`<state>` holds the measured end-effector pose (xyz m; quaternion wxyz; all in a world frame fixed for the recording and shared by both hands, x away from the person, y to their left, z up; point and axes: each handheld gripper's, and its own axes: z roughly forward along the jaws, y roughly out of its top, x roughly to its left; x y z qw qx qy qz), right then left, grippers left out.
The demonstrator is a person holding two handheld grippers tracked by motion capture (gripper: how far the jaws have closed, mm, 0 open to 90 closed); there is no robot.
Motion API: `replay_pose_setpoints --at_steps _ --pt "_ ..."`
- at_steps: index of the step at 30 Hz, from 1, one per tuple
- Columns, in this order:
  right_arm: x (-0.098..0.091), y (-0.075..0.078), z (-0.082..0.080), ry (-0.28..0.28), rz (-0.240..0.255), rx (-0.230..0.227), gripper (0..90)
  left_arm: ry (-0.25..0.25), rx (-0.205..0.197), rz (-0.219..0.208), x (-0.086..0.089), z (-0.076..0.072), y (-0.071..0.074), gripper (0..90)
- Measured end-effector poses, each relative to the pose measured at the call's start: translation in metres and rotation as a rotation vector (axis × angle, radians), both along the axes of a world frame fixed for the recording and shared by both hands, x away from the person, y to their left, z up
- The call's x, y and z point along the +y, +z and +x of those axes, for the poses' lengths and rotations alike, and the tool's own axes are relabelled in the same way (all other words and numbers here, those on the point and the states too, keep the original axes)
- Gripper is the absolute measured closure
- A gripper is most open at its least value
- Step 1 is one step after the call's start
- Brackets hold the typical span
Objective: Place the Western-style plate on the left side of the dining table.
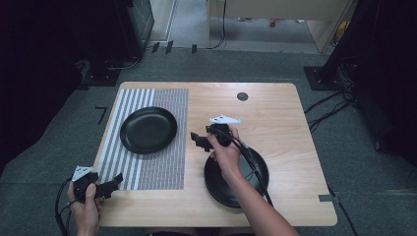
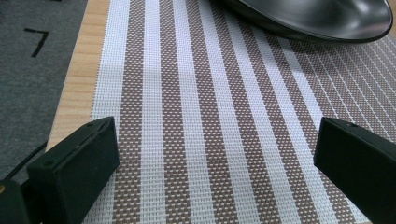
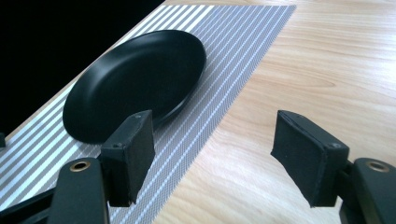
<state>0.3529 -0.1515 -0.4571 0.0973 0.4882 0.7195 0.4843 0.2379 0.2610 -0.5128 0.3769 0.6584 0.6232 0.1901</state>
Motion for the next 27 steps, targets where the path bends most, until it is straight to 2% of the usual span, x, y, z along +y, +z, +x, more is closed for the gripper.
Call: replay_pose_setpoints --at_steps 6,9,13,16,22,25,27 --pt "-0.02 0.004 -0.011 -0.016 0.021 -0.006 29.1 -0.008 0.001 0.015 -0.003 0.0 -0.002 0.0" --pt "-0.03 0.004 -0.016 -0.026 0.036 0.013 29.1 -0.007 -0.005 0.016 -0.003 0.0 -0.003 0.0" --pt "-0.044 0.003 -0.024 -0.057 0.008 0.043 29.1 -0.01 -0.015 0.042 -0.006 0.0 -0.004 0.0" --pt "-0.054 0.003 -0.029 -0.074 -0.004 0.042 29.1 -0.015 -0.012 0.069 -0.009 0.001 -0.005 0.0" --pt "-0.076 0.003 -0.037 -0.102 0.01 0.04 29.1 -0.015 -0.012 0.066 -0.008 0.0 -0.005 0.0" --pt "-0.087 0.002 -0.04 -0.13 -0.014 0.031 29.1 -0.016 -0.012 0.069 -0.009 0.001 -0.005 0.0" --pt "-0.096 0.001 -0.042 -0.145 -0.009 0.037 29.1 -0.015 -0.012 0.069 -0.009 0.001 -0.005 0.0"
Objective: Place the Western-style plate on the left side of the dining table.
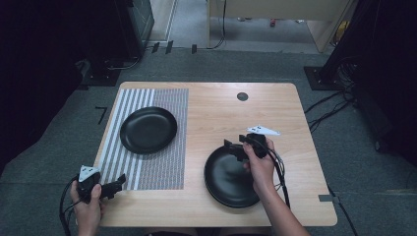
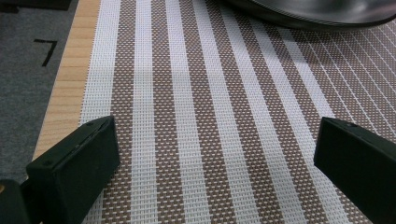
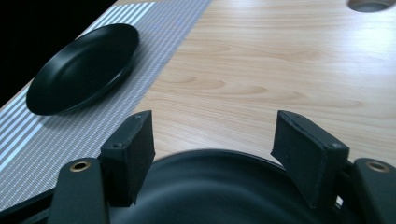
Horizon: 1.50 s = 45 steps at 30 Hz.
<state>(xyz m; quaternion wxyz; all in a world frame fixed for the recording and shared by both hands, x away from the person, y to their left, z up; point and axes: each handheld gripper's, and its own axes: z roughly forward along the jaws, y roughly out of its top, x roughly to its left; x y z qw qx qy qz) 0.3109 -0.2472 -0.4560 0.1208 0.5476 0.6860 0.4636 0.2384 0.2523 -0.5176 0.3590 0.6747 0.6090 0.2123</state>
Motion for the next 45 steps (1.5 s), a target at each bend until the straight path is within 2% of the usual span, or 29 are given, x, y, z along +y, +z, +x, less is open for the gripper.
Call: replay_pose_setpoints --at_steps 18,27,37,45 --pt "-0.078 -0.014 -0.027 -0.128 -0.021 0.02 29.1 0.002 -0.005 -0.027 0.002 0.0 0.0 0.0" --pt "-0.116 -0.021 -0.041 -0.21 -0.028 0.033 30.0 0.001 -0.006 -0.03 0.002 -0.001 0.0 0.0" --pt "-0.149 -0.033 -0.061 -0.267 -0.047 0.046 30.1 0.001 -0.006 -0.031 0.003 -0.001 0.0 0.0" --pt "-0.169 -0.046 -0.08 -0.287 -0.079 0.069 30.0 0.002 -0.006 -0.032 0.003 -0.001 0.0 0.0"
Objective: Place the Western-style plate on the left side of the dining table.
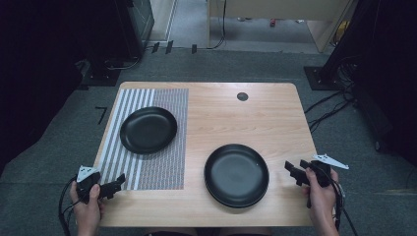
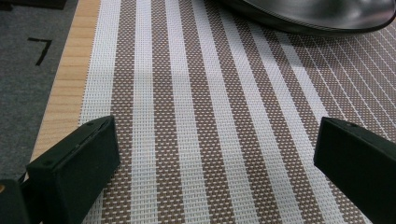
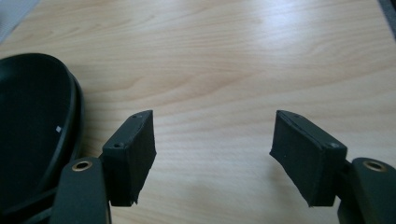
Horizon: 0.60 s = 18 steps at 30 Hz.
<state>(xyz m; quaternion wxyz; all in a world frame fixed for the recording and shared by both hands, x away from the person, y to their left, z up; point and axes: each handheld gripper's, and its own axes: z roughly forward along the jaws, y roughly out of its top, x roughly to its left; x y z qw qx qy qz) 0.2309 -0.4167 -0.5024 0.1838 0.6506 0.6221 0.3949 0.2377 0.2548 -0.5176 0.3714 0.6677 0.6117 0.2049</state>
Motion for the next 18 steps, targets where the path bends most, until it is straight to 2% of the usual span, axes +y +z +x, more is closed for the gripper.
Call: replay_pose_setpoints --at_steps 11,15,18 --pt "-0.02 -0.016 -0.023 -0.031 -0.022 0.034 29.6 0.001 -0.001 -0.004 0.0 0.0 0.0 0.0" --pt "-0.023 -0.018 -0.033 -0.022 -0.046 0.011 29.6 0.001 -0.001 -0.003 0.0 0.0 0.0 0.0" --pt "-0.021 -0.02 -0.038 -0.019 -0.094 -0.001 29.3 0.001 -0.001 -0.004 0.0 0.0 0.0 0.0"
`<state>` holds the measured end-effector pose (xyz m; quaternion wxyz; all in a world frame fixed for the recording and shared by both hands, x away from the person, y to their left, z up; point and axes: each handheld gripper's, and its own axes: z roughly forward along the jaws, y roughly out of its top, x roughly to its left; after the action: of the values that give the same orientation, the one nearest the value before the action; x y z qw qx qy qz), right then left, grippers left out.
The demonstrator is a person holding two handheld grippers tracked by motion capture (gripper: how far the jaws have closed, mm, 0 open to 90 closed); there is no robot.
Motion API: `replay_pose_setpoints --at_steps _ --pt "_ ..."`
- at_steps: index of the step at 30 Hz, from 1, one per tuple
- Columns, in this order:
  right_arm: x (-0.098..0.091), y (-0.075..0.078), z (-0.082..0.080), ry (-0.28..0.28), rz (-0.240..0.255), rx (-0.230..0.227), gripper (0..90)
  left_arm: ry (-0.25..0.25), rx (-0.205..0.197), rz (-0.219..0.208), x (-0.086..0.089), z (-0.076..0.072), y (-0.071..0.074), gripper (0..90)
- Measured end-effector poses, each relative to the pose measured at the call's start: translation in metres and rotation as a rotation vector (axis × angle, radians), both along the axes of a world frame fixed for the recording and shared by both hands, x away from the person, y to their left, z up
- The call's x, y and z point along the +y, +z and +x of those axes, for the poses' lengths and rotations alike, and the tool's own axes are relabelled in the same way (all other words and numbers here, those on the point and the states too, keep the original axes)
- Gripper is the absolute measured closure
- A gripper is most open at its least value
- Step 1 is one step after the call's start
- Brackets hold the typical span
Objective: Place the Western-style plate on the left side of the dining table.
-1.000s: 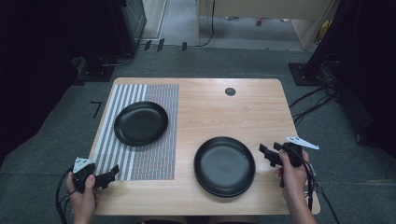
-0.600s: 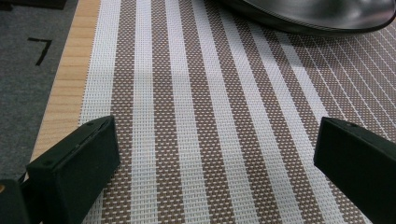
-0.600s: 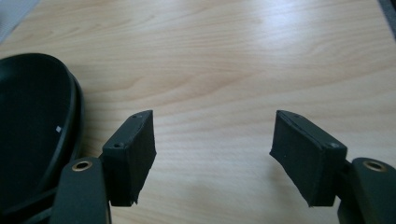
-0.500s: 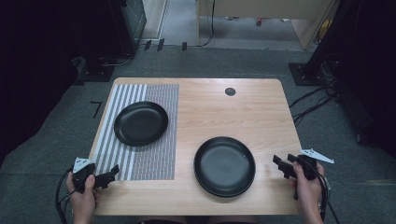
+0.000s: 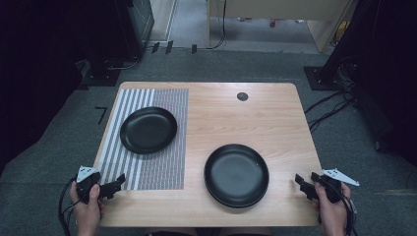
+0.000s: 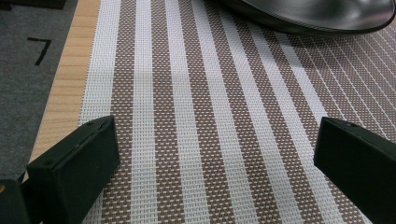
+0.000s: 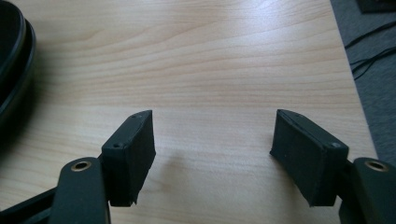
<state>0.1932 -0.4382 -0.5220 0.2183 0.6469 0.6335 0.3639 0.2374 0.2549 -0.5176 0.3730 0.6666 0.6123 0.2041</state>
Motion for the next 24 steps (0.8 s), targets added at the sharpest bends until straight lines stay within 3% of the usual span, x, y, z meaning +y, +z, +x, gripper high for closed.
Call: replay_pose_setpoints --at_steps 2,7,14,16,24 --pt "0.003 -0.002 -0.002 0.007 -0.048 -0.014 28.9 0.0 -0.001 -0.003 0.0 0.0 0.0 0.0" --pt "0.016 -0.003 -0.001 0.027 -0.17 0.003 25.7 0.0 -0.003 -0.009 0.001 0.0 0.0 0.0" --pt "0.018 -0.003 -0.001 0.039 -0.166 0.011 20.2 0.001 -0.004 -0.013 0.001 0.0 0.0 0.0" --pt "0.018 -0.003 0.001 0.023 -0.17 0.023 13.4 0.001 -0.004 -0.015 0.001 0.0 0.0 0.0" --pt "0.018 -0.003 0.001 0.021 -0.17 0.024 13.6 -0.002 -0.005 -0.021 0.002 0.0 0.0 0.0"
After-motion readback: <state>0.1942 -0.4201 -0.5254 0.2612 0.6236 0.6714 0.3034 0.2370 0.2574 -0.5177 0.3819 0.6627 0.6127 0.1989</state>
